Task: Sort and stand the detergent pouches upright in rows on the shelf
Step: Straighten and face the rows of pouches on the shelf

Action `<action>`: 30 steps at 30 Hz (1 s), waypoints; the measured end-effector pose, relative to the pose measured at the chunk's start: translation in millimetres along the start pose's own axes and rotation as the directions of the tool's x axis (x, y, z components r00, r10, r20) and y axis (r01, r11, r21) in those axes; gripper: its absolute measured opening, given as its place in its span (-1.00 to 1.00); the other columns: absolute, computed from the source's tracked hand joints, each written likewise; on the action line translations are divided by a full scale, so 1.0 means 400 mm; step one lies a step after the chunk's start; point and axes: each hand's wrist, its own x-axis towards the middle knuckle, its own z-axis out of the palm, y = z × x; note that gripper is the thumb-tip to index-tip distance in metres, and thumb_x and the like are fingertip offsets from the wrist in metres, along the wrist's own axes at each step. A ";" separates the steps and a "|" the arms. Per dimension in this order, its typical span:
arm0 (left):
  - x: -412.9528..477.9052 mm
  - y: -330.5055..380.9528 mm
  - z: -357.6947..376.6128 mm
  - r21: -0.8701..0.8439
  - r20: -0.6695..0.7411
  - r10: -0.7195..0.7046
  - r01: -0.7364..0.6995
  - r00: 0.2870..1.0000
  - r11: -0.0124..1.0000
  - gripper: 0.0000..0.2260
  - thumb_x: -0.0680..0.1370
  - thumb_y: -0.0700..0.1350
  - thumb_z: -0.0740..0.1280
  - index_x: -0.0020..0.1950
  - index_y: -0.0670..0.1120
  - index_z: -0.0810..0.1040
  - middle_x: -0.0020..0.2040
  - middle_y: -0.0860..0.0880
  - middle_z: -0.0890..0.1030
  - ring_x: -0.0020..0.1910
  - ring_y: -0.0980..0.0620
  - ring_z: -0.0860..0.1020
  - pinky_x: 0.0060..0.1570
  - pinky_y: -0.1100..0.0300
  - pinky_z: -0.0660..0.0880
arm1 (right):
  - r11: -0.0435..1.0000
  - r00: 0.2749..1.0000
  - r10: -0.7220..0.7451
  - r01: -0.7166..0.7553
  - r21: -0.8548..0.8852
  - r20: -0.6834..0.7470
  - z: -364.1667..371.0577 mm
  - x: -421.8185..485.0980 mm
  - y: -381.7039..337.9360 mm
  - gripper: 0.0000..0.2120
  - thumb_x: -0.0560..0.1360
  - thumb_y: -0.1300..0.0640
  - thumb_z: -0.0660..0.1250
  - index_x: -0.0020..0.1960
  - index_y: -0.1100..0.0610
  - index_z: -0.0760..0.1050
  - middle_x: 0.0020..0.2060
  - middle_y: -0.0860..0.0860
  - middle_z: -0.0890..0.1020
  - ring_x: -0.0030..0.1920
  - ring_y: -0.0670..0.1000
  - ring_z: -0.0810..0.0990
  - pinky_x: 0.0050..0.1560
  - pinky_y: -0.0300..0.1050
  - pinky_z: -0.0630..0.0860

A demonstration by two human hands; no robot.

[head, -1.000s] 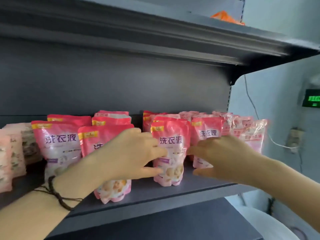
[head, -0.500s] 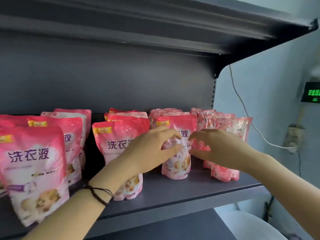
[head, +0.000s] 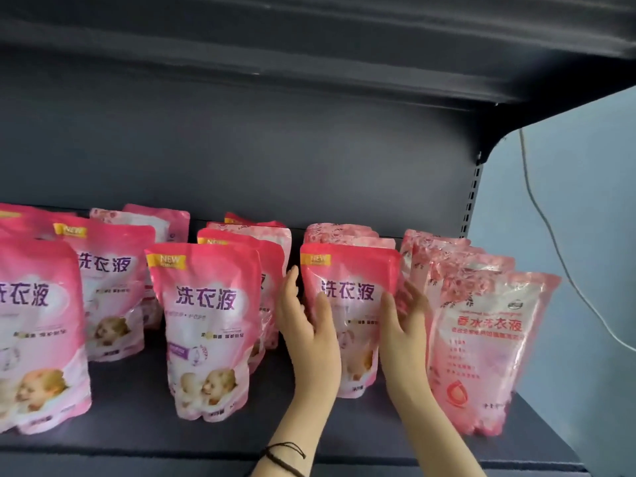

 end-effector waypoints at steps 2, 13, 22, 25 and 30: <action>0.003 -0.007 0.003 -0.085 0.040 -0.161 0.164 0.986 0.983 -0.61 0.62 0.01 0.21 0.45 0.05 0.31 0.34 0.12 0.43 0.31 0.22 0.40 0.31 0.14 0.39 | 0.990 0.992 0.121 -0.123 0.066 0.038 -0.004 0.009 0.016 -0.82 0.62 -0.03 0.16 0.16 -0.03 0.46 0.06 -0.07 0.60 0.11 -0.05 0.58 0.08 -0.10 0.51; 0.007 -0.001 0.009 -0.129 0.060 -0.352 0.357 0.934 0.925 -0.86 0.66 -0.04 0.11 -0.03 0.01 0.43 -0.08 0.06 0.51 -0.15 0.26 0.47 -0.20 0.46 0.42 | 0.981 0.997 0.075 -0.069 0.181 -0.023 -0.013 0.007 0.026 -0.71 0.60 0.03 0.22 -0.26 0.12 0.46 -0.44 -0.10 0.46 -0.37 -0.09 0.41 -0.26 -0.09 0.37; 0.013 0.124 -0.046 -0.120 0.076 -0.019 0.028 0.997 0.992 -0.87 0.65 -0.06 0.13 -0.07 -0.02 0.40 -0.31 0.16 0.42 -0.32 0.22 0.39 -0.26 0.39 0.39 | 0.970 0.990 -0.095 0.116 0.214 -0.106 -0.010 -0.068 -0.135 -0.65 0.59 0.00 0.22 -0.35 0.07 0.38 -0.47 0.02 0.31 -0.46 0.12 0.29 -0.50 -0.10 0.29; 0.021 0.167 -0.089 -0.174 0.074 0.041 -0.027 0.996 0.984 -0.86 0.64 -0.04 0.14 -0.06 -0.05 0.41 -0.32 0.13 0.44 -0.35 0.16 0.38 -0.32 0.28 0.38 | 0.967 0.988 -0.102 0.125 0.223 -0.113 0.008 -0.103 -0.188 -0.65 0.57 -0.04 0.24 -0.33 0.09 0.40 -0.44 0.14 0.31 -0.45 0.33 0.29 -0.50 0.11 0.32; 0.032 0.215 -0.225 -0.233 0.008 0.045 -0.042 0.999 0.972 -0.81 0.58 0.06 0.14 -0.06 -0.02 0.42 -0.35 0.14 0.46 -0.39 0.16 0.39 -0.38 0.31 0.38 | 0.936 0.987 -0.062 0.109 0.334 -0.146 0.087 -0.200 -0.247 -0.66 0.56 -0.06 0.26 -0.33 0.07 0.41 -0.46 -0.04 0.35 -0.42 0.08 0.27 -0.44 0.00 0.34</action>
